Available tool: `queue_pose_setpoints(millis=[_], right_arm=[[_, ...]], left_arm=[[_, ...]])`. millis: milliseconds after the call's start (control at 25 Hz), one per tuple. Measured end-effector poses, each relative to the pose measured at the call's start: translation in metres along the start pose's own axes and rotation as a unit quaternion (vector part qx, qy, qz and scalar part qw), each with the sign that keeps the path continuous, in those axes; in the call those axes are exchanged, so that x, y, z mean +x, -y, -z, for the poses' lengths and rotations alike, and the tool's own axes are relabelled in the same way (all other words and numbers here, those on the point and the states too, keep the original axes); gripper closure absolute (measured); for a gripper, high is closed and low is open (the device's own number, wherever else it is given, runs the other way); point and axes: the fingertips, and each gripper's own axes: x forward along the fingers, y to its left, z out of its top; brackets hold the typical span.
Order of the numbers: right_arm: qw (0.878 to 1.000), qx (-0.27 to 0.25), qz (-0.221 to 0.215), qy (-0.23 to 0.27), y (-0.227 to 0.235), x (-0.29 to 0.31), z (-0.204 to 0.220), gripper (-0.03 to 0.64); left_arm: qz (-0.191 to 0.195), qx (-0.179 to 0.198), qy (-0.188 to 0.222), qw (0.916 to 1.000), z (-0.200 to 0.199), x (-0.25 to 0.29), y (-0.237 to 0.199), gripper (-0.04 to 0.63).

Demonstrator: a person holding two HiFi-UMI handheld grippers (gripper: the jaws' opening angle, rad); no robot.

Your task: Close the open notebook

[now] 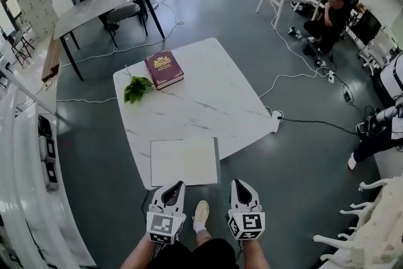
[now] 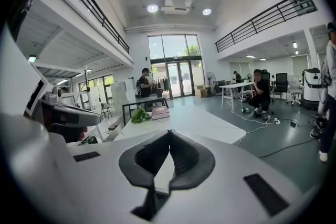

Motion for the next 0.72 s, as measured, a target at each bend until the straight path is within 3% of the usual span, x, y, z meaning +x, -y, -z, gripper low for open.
queue_pose_setpoints(millis=[720], right_arm=[[0.992, 0.040, -0.058, -0.101, 0.030, 0.107, 0.098, 0.598]], left_arm=[[-0.030, -0.040, -0.086, 0.9950, 0.077, 0.097, -0.029, 0.571]])
